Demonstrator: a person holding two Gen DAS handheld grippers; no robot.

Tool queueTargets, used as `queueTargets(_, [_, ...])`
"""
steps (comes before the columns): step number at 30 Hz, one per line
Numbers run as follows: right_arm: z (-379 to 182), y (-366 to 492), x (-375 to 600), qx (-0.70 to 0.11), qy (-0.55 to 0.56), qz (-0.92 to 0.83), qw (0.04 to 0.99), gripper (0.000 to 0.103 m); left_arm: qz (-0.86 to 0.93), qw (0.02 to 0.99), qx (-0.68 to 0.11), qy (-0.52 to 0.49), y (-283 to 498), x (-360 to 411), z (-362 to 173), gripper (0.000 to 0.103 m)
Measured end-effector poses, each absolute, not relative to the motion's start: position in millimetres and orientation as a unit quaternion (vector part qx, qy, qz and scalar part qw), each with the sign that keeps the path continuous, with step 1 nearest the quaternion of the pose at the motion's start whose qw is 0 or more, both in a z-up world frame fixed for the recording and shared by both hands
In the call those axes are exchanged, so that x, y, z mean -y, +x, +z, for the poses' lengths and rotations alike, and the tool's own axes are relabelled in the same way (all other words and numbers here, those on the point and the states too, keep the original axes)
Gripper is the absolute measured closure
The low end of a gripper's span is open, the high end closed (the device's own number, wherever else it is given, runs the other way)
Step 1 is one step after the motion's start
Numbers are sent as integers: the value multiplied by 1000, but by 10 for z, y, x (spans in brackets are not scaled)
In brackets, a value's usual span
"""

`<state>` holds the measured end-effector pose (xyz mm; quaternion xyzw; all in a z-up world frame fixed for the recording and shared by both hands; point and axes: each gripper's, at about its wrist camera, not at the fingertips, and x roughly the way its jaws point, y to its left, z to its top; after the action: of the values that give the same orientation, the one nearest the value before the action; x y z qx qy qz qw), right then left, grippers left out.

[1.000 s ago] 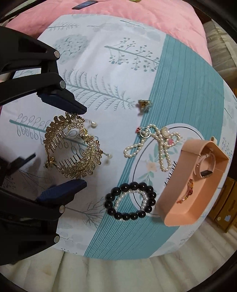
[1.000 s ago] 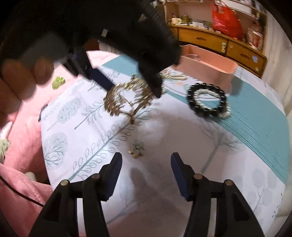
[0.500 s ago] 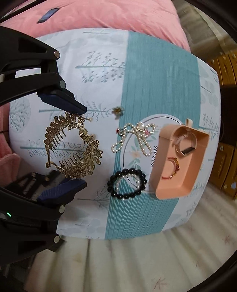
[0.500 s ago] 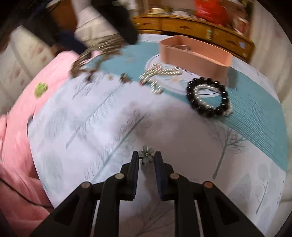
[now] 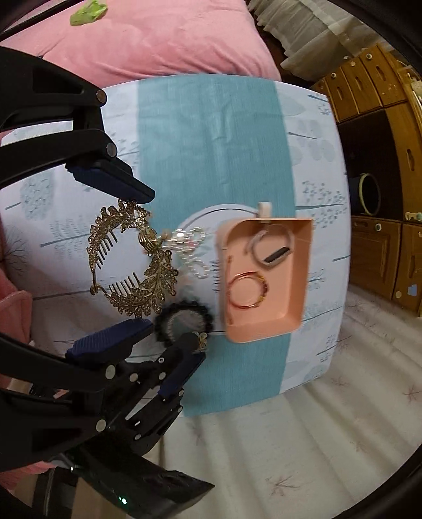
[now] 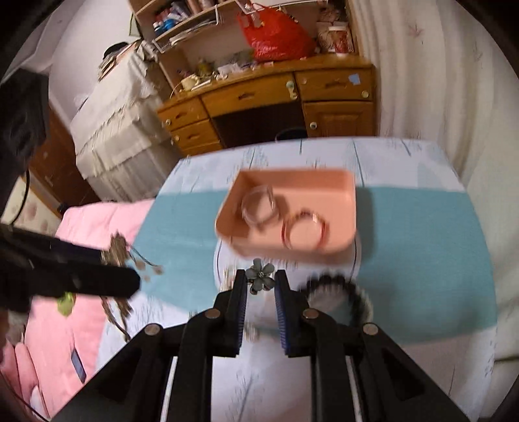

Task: Organize jewelry
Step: 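Lower comb and earring into the pink tray and open both tools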

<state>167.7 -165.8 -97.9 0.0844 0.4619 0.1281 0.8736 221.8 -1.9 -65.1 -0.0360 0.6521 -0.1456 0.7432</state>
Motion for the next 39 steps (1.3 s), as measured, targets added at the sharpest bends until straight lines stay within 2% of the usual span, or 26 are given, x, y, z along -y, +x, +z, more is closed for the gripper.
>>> queueTargets(13, [-922, 2320, 1941, -470, 117, 122, 866, 86, -155, 761, -627, -65, 2984, 184, -752, 31])
queueTargets(18, [-955, 2446, 2159, -475, 168, 120, 855, 86, -174, 765, -614, -81, 3109, 295, -810, 30])
queueTargets(19, [-971, 2475, 2196, -480, 178, 121, 851, 85, -175, 765, -614, -89, 3125, 303, -819, 27])
queueTargets(21, [-998, 2507, 2265, -486, 193, 115, 845, 75, -181, 762, -614, -98, 3149, 324, -832, 19])
queueTargets(22, [-1001, 2510, 2288, -486, 197, 112, 844, 70, -181, 764, -612, -97, 3146, 336, -827, 18])
queueTargets(28, [-985, 2431, 2432, -486, 238, 107, 834, 69, -171, 761, -620, -81, 3084, 321, -807, 18])
queueTargets(32, [-976, 2344, 2509, -492, 267, 97, 823, 58, -152, 763, -623, -78, 3004, 192, -780, 18])
queueTargets(39, [-1062, 2076, 2613, -521, 271, 55, 807, 56, -115, 775, -619, -62, 2697, -81, -822, 16])
